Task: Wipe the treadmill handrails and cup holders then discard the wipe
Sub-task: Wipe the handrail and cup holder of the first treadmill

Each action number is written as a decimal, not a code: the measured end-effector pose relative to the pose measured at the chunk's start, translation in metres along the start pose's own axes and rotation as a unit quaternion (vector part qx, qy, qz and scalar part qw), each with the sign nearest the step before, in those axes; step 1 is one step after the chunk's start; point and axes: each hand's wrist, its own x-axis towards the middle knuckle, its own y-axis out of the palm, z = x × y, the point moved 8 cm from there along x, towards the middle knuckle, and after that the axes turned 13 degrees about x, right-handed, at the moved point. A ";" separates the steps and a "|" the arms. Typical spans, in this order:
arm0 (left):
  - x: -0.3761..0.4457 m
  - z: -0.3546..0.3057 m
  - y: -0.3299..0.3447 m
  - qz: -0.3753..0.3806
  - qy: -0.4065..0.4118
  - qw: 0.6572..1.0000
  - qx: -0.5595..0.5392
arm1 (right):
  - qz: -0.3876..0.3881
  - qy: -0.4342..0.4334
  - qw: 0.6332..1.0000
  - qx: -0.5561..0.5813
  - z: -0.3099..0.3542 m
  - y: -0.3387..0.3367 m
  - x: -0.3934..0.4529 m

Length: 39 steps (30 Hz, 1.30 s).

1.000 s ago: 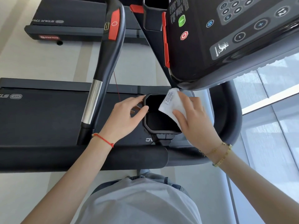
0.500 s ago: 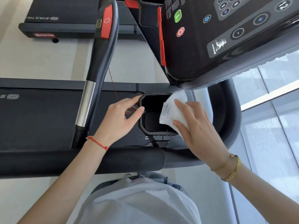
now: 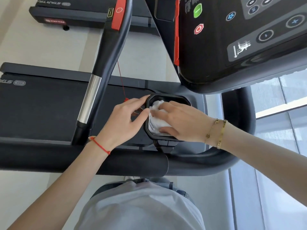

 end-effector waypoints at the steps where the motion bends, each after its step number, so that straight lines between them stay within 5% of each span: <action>1: 0.000 0.000 0.000 0.001 0.000 1.000 0.000 | 0.015 -0.004 1.000 -0.013 -0.001 0.003 0.004; 14: -0.003 0.002 -0.002 0.013 -0.022 1.000 -0.008 | 0.150 0.043 0.977 -0.142 -0.012 0.026 0.022; 21: -0.002 0.006 -0.002 0.034 -0.029 0.999 -0.016 | 0.170 0.004 0.984 -0.051 -0.007 0.014 0.016; 26: -0.002 0.006 -0.001 0.031 -0.024 0.999 -0.015 | 0.055 0.043 0.998 0.005 -0.008 0.004 0.016; 35: -0.002 0.006 0.000 0.035 -0.014 0.999 -0.002 | 0.191 0.050 0.980 0.008 -0.008 0.028 0.022; 39: -0.005 0.004 0.000 0.049 -0.011 0.998 0.049 | 0.167 0.106 0.977 0.077 -0.012 0.023 0.018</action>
